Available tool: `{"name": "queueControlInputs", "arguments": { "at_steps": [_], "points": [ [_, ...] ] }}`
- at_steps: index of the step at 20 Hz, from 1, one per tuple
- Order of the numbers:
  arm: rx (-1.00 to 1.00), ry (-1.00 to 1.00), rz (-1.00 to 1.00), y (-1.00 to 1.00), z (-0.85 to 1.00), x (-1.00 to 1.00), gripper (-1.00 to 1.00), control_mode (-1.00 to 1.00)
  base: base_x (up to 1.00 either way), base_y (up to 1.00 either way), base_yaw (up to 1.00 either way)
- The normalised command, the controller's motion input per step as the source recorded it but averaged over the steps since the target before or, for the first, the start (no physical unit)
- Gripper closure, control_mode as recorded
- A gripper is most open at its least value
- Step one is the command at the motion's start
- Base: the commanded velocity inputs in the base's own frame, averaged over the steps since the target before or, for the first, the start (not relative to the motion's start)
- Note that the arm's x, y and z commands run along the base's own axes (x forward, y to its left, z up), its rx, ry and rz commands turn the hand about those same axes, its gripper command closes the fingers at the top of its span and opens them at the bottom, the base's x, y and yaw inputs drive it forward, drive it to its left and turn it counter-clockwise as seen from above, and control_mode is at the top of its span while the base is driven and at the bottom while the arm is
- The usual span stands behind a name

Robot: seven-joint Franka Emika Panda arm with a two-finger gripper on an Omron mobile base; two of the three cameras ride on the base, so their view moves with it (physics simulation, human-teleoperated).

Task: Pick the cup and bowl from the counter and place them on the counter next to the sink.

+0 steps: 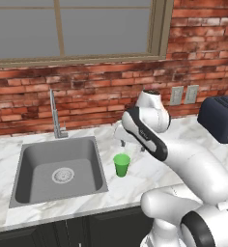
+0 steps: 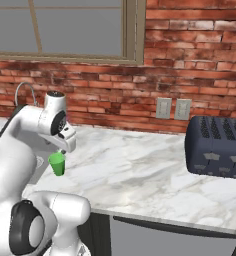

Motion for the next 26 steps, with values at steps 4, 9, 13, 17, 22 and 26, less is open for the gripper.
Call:
{"name": "queueControlInputs", "arguments": {
  "at_steps": [4, 9, 13, 17, 22, 26],
  "points": [
    [-0.04, -0.09, 0.11, -0.09, 0.88, -0.46, -1.0, -1.0, 0.0, 0.0, 0.0],
    [-0.17, -0.02, 0.33, -0.31, 0.5, -0.42, -1.0, -1.0, 0.0, 0.0, 0.0],
    [-0.24, 0.0, 0.49, -0.25, -0.04, -0.17, -1.0, -1.0, 0.0, 0.0, 0.0],
    [-0.05, -0.01, 0.42, -0.25, -0.08, -0.42, -1.0, -1.0, 0.0, 0.0, 0.0],
    [-0.01, -0.03, 0.12, -0.04, 0.0, -0.17, -1.0, -1.0, 0.0, 0.0, 0.0],
    [0.0, 0.0, 0.0, 0.0, 0.0, 0.0, -1.0, -1.0, 0.0, 0.0, 0.0]
  ]
}}
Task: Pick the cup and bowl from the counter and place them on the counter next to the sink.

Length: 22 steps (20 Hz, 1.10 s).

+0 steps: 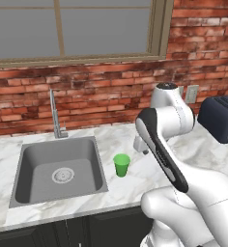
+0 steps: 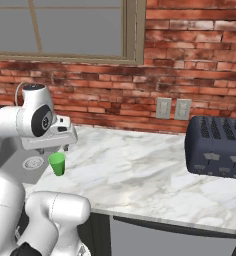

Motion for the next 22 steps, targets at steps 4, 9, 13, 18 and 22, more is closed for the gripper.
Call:
{"name": "queueControlInputs", "arguments": {
  "at_steps": [4, 9, 13, 18, 22],
  "points": [
    [0.0, 0.0, 0.0, 0.0, 0.0, 0.0, -1.0, -1.0, 0.0, 0.0, 0.0],
    [0.0, 0.0, 0.0, 0.0, 0.0, 0.0, -1.0, 1.0, -0.03, 0.0, 0.0],
    [0.0, 0.0, 0.0, 0.0, 0.0, 0.0, -1.0, 1.0, -0.9, -0.12, -0.05],
    [0.0, 0.0, 0.0, 0.0, 0.0, 0.0, -1.0, 1.0, -0.94, -0.49, -0.25],
    [0.0, 0.0, 0.0, 0.0, 0.0, 0.0, -1.0, 1.0, -0.03, -0.17, -0.87]
  ]
}}
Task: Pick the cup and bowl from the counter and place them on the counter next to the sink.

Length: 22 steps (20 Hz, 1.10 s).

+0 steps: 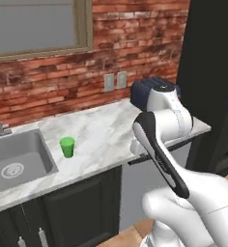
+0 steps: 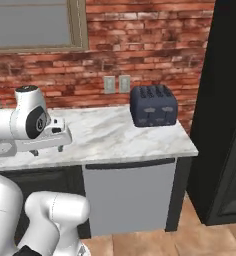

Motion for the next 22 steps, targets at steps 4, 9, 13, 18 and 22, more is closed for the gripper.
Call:
{"name": "queueControlInputs", "arguments": {
  "at_steps": [4, 9, 13, 18, 22],
  "points": [
    [0.0, 0.0, 0.0, 0.0, 0.0, 0.0, -1.0, 1.0, 0.0, 0.0, -0.99],
    [0.0, 0.0, 0.0, 0.0, 0.0, 0.0, -1.0, 1.0, 0.03, 0.0, -0.92],
    [0.0, 0.0, 0.0, 0.0, 0.0, 0.0, -1.0, 1.0, 0.05, 0.03, -0.81],
    [0.0, 0.0, 0.0, 0.0, 0.0, 0.0, -1.0, 1.0, 0.15, 0.14, -0.7],
    [0.0, 0.0, 0.0, 0.0, 0.0, 0.0, -1.0, 1.0, 0.18, 0.11, -0.64]
  ]
}}
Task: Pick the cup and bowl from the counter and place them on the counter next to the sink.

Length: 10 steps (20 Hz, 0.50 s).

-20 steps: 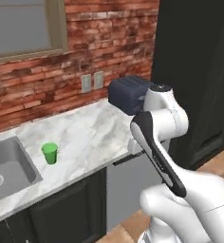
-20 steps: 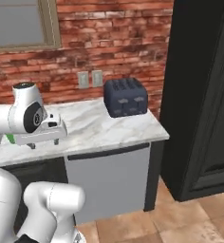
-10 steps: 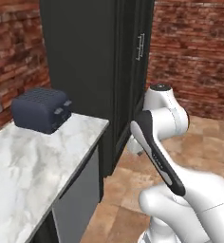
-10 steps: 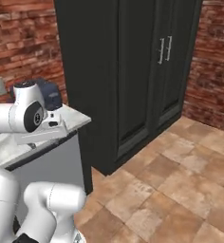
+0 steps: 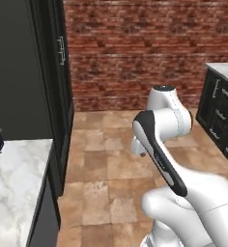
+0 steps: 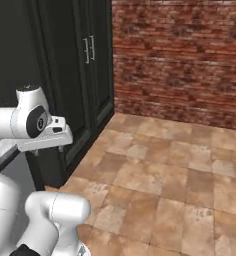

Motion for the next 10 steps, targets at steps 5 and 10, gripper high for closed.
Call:
{"name": "queueControlInputs", "arguments": {
  "at_steps": [5, 10],
  "points": [
    [0.0, 0.0, 0.0, 0.0, 0.0, 0.0, -1.0, 1.0, 0.31, 0.11, -0.62],
    [0.0, 0.0, 0.0, 0.0, 0.0, 0.0, -1.0, 1.0, 0.43, 0.09, -0.63]
  ]
}}
